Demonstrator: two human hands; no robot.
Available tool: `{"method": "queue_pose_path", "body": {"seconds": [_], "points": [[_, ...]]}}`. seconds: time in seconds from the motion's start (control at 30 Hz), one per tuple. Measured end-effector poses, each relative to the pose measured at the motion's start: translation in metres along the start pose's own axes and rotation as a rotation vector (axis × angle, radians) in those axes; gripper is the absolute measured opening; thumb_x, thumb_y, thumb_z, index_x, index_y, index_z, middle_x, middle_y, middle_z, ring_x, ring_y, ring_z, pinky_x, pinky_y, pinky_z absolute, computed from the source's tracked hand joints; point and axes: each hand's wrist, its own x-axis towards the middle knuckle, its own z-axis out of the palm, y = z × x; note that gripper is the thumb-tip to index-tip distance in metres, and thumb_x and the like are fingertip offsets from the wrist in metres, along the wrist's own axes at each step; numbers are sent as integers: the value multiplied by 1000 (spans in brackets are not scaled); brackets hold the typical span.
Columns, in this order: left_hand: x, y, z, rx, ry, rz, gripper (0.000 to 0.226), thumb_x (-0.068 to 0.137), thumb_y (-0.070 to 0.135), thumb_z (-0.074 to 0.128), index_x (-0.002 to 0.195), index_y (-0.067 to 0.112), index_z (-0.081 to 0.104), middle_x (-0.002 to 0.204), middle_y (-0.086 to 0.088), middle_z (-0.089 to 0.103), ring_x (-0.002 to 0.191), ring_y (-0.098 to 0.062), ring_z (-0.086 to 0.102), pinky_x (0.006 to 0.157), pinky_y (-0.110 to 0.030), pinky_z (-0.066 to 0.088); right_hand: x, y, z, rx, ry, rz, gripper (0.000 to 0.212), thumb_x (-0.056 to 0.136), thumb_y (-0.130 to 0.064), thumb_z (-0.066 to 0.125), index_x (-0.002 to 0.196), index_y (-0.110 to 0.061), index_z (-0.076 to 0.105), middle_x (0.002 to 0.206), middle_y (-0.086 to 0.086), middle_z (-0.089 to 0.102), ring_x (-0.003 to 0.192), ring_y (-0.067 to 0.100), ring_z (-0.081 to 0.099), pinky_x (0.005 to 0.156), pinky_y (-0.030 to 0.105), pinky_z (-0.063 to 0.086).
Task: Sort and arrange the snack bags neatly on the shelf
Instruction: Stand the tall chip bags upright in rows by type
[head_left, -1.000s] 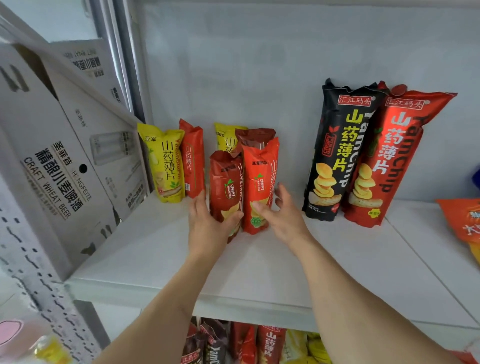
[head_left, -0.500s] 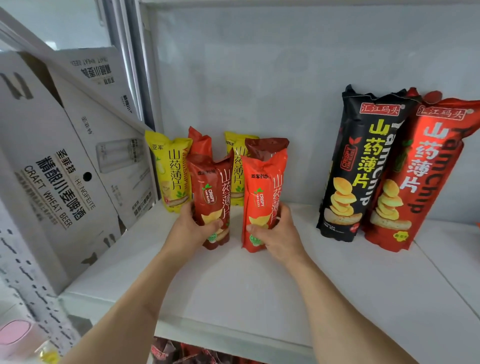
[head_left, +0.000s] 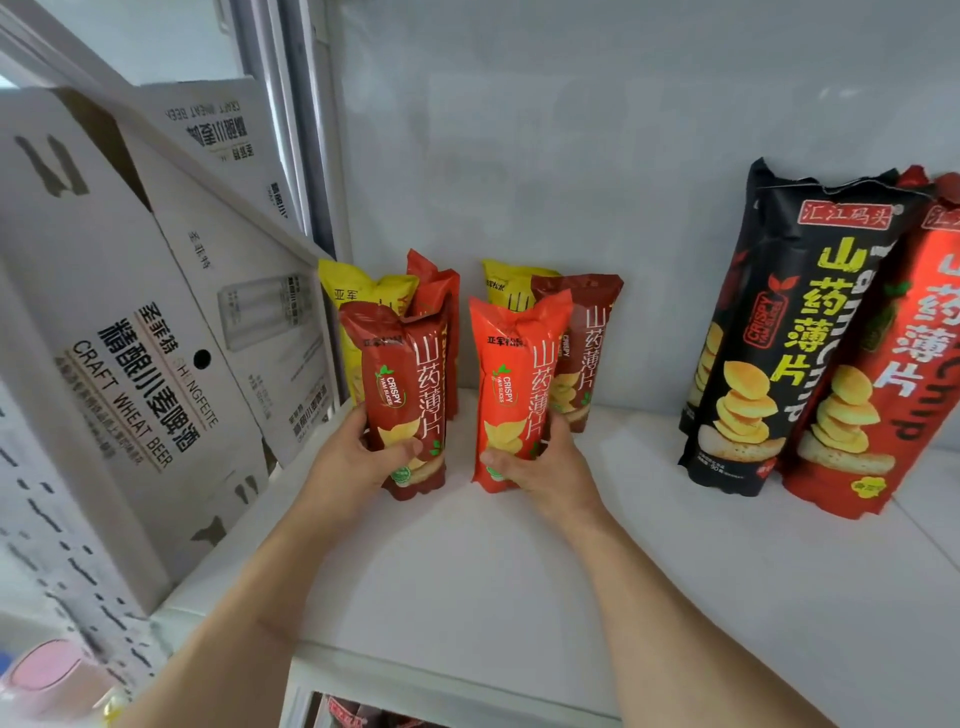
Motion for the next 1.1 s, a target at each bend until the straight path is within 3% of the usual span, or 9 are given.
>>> {"method": "queue_pose_path", "body": {"seconds": [0.23,0.4,0.5,0.63,0.7,0.77,0.83,0.97,1.1], "points": [[3,-7,-14,-49,-36,-2,52,81,13,80,124,31,58,105,14,73,92,-2,70,71,-18,53,19,-5,28,-41,46,-20,94,64,-44,89,140,-29,35,130,-6,55,120,16,56,101,44,51],[2,-7,-22,-57,-74,-9,50,81,15,79,121,34,57,106,15,73,95,-1,69,71,-17,52,19,0,26,-52,-8,-12,98,66,-32,91,145,-29,33,133,-6,51,122,13,52,104,37,46],[-2,-10,-31,-70,-66,-2,50,81,15,79,122,35,57,107,15,73,98,-4,68,74,-19,52,13,2,13,19,-56,-1,103,64,-35,91,147,-30,31,136,-8,47,123,11,50,101,33,46],[-14,-12,-40,-92,-120,18,56,73,16,84,119,35,58,107,16,74,97,-2,70,74,-16,52,13,2,-11,-34,335,-72,65,78,-42,79,132,-24,48,125,-1,57,105,10,55,78,18,43],[-17,-12,-42,-103,-151,13,62,66,26,82,123,33,57,114,11,73,104,-7,69,82,-23,52,25,4,-20,-117,480,-92,62,82,-41,77,132,-18,48,129,5,53,113,15,52,85,24,42],[-18,-13,-42,-125,-181,10,74,59,34,85,126,32,56,118,9,72,108,-10,68,86,-27,52,43,4,-25,-191,484,-40,83,82,-42,76,147,-12,35,144,9,41,134,24,39,103,33,38],[-19,-12,-39,-125,-204,1,81,58,35,86,131,30,52,121,8,70,111,-12,67,89,-29,53,60,4,-24,-195,447,22,97,78,-43,79,153,-17,24,152,9,34,140,28,33,113,41,33],[-21,-13,-33,-104,-201,-10,87,55,36,92,130,36,48,122,10,69,113,-12,66,91,-34,54,85,22,-25,-126,412,40,93,56,-45,82,136,-30,37,125,1,59,115,27,58,97,50,51],[-30,-13,-26,-127,-171,-29,73,65,15,92,124,29,50,115,8,71,106,-10,69,76,-22,58,75,13,-22,-212,437,46,95,65,-42,83,144,-22,34,132,10,48,126,30,45,106,43,42]]}}
